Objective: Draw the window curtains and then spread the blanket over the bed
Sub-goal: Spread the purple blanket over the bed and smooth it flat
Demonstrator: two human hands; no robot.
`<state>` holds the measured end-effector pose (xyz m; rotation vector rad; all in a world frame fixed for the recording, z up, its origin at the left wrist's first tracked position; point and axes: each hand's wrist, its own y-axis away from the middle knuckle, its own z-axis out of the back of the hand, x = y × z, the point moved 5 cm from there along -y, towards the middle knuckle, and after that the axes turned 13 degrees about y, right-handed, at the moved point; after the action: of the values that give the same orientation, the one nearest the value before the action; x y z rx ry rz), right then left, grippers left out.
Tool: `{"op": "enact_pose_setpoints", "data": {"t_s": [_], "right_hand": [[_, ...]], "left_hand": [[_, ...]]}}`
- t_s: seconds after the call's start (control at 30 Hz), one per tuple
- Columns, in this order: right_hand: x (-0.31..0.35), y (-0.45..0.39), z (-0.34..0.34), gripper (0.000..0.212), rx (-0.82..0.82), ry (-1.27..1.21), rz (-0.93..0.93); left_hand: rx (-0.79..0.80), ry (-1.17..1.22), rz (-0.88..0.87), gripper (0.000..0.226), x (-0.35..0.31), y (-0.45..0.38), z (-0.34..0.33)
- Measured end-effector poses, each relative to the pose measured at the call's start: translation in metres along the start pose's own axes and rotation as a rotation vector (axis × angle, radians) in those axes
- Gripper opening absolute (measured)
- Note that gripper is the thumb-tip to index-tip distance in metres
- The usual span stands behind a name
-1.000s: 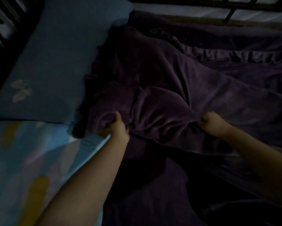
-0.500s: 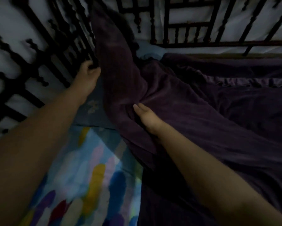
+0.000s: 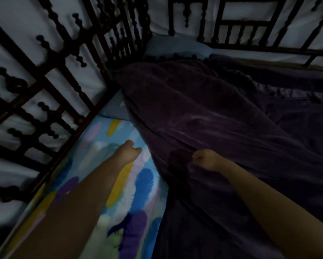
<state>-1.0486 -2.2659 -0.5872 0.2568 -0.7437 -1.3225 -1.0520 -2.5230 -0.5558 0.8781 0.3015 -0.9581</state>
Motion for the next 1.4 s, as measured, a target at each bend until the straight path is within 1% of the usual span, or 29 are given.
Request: {"op": "enact_pose_setpoints", "data": {"t_s": [0.07, 0.13, 0.27, 0.33, 0.4, 0.47, 0.53, 0.6, 0.73, 0.8, 0.87, 0.97, 1.07, 1.13, 1.2, 1.3, 1.37, 1.4], "right_hand": [[-0.004, 0.0, -0.001, 0.03, -0.008, 0.035, 0.018], [-0.008, 0.002, 0.003, 0.032, -0.018, 0.059, -0.014], [-0.011, -0.014, 0.022, 0.042, -0.119, 0.166, -0.072], [-0.007, -0.03, 0.029, 0.049, -0.117, 0.229, -0.135], [-0.005, -0.046, 0.03, 0.056, -0.078, 0.29, -0.199], [-0.004, -0.063, 0.03, 0.067, -0.078, 0.303, -0.26], [-0.004, -0.075, 0.024, 0.078, -0.061, 0.31, -0.32], [-0.005, -0.09, 0.016, 0.084, -0.039, 0.355, -0.363], [-0.006, -0.107, 0.007, 0.098, 0.022, 0.473, -0.419], [-0.015, -0.113, 0.003, 0.103, 0.025, 0.566, -0.455], [-0.029, -0.115, -0.002, 0.101, 0.002, 0.568, -0.52], [-0.052, -0.121, -0.002, 0.1, -0.047, 0.486, -0.609], [-0.073, -0.135, 0.008, 0.108, -0.159, 0.43, -0.622], [-0.088, -0.149, 0.012, 0.108, -0.197, 0.42, -0.612], [-0.1, -0.165, 0.011, 0.105, -0.169, 0.407, -0.593], [-0.11, -0.181, 0.012, 0.086, -0.045, 0.297, -0.571], [-0.105, -0.18, 0.018, 0.068, -0.005, 0.201, -0.545], [-0.1, -0.176, 0.027, 0.06, -0.03, 0.142, -0.525]], "left_hand": [[0.026, 0.003, -0.009, 0.055, 0.0, -0.005, -0.004], [0.046, 0.011, -0.018, 0.056, -0.006, -0.015, -0.002], [0.067, 0.062, -0.057, 0.054, -0.026, -0.049, 0.012], [0.101, 0.059, -0.1, 0.051, -0.036, -0.07, 0.017], [0.134, 0.067, -0.14, 0.047, -0.043, -0.088, 0.019], [0.171, 0.095, -0.143, 0.045, -0.047, -0.11, 0.019], [0.193, 0.093, -0.117, 0.042, -0.046, -0.129, 0.017], [0.21, 0.115, -0.086, 0.042, -0.047, -0.149, 0.013], [0.195, 0.383, 0.041, 0.058, -0.043, -0.181, -0.001], [0.18, 0.446, 0.139, 0.069, -0.034, -0.193, -0.009], [0.163, 0.514, 0.195, 0.078, -0.03, -0.205, -0.019], [0.084, 0.75, 0.268, 0.096, -0.035, -0.221, -0.032], [-0.002, 0.9, 0.314, 0.107, -0.046, -0.235, -0.043], [-0.007, 0.969, 0.349, 0.107, -0.052, -0.246, -0.054], [-0.016, 0.997, 0.334, 0.099, -0.056, -0.256, -0.059], [0.015, 0.969, 0.241, 0.071, -0.067, -0.262, -0.062], [0.035, 0.908, 0.098, 0.053, -0.083, -0.259, -0.054], [0.024, 0.844, -0.015, 0.047, -0.095, -0.258, -0.043]]}}
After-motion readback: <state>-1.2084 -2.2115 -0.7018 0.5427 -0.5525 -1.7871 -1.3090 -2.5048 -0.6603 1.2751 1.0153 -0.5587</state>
